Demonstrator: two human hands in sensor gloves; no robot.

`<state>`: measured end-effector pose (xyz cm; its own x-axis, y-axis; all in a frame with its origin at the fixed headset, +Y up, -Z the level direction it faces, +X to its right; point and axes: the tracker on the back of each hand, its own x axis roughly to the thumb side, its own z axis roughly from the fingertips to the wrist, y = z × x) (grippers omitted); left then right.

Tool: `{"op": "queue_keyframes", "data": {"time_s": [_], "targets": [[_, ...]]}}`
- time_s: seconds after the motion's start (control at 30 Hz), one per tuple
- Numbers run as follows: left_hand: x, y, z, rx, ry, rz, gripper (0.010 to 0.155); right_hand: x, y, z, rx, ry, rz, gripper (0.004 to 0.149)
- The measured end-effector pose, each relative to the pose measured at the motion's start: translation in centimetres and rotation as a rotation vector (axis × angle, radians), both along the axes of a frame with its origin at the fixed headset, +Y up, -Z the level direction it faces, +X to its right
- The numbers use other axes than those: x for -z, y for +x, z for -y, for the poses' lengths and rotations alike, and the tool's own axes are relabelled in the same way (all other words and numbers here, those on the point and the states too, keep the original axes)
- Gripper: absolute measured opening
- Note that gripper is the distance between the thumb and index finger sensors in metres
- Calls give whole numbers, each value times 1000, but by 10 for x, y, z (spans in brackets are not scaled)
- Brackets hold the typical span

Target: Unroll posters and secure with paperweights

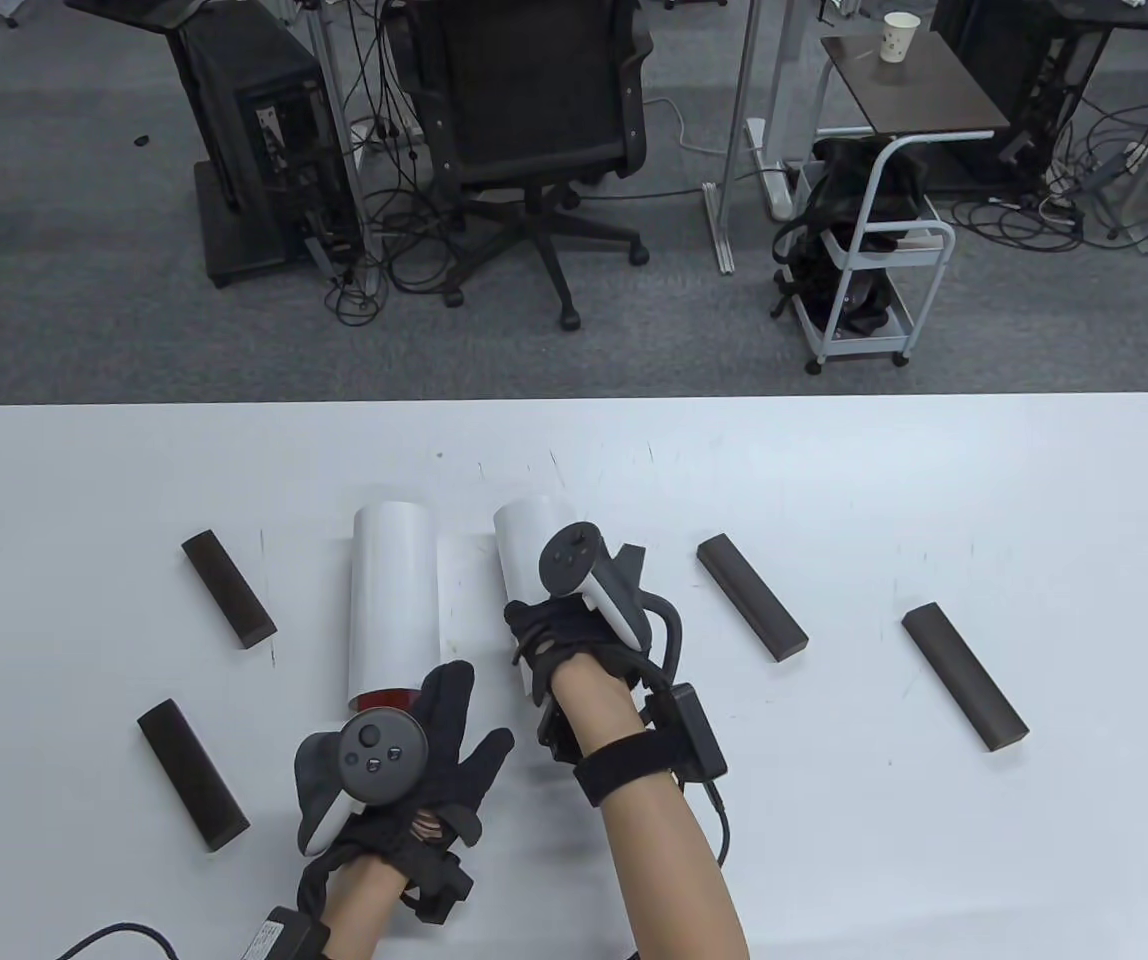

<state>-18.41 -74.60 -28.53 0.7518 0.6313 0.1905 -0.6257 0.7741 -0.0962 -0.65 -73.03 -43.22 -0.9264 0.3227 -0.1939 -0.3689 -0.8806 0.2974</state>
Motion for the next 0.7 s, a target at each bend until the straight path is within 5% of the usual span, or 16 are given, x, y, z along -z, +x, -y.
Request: {"op": "queue_keyframes", "data": {"time_s": [0.23,0.37,0.7], "targets": [[0,1,0,5,0,7,81,5,1,28,87,-28,-6,99],[0,2,1,12,0,11,81,-3,10,23,217,174,3,91],[-3,17,4,69,-5,74,81,-61,63,-23,437,174,-61,87]]}}
